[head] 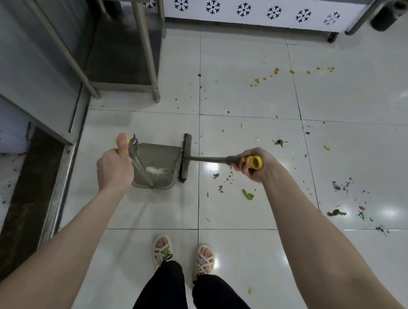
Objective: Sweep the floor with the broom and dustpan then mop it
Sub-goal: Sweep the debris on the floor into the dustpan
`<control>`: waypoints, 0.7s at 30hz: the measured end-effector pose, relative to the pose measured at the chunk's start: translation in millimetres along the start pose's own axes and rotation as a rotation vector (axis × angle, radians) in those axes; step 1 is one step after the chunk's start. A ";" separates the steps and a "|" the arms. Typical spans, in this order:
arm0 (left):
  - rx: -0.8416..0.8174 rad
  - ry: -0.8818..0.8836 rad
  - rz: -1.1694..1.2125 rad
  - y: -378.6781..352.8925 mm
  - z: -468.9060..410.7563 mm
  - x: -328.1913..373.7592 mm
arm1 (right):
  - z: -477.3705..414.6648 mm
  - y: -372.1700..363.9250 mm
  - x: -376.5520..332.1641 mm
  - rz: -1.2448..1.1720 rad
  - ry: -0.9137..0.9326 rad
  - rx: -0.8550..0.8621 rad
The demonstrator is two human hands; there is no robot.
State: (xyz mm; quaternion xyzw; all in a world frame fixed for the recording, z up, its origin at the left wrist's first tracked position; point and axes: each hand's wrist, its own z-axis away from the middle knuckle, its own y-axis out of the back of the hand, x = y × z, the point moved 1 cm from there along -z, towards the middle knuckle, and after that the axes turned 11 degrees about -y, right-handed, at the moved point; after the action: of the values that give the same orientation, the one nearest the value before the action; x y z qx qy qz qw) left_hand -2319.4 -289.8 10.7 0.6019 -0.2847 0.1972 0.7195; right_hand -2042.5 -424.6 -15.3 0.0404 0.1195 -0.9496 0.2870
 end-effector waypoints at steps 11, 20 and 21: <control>-0.018 -0.026 -0.037 46.5 -107.5 -11.4 | -51.1 -118.7 -27.5 -0.037 -0.059 -0.038; -0.115 -0.054 -0.002 48.3 -194.6 -23.8 | -79.2 -187.8 -57.7 -0.093 -0.097 0.008; -0.133 -0.067 -0.012 45.2 -200.3 -23.5 | -79.8 -185.8 -61.2 -0.102 -0.093 0.049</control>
State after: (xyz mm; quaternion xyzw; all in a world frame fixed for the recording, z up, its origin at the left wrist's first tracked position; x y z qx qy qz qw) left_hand -2331.0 -83.5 6.9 0.5606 -0.3174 0.1532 0.7494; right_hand -2094.0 -221.9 -45.8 -0.0031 0.0848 -0.9665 0.2423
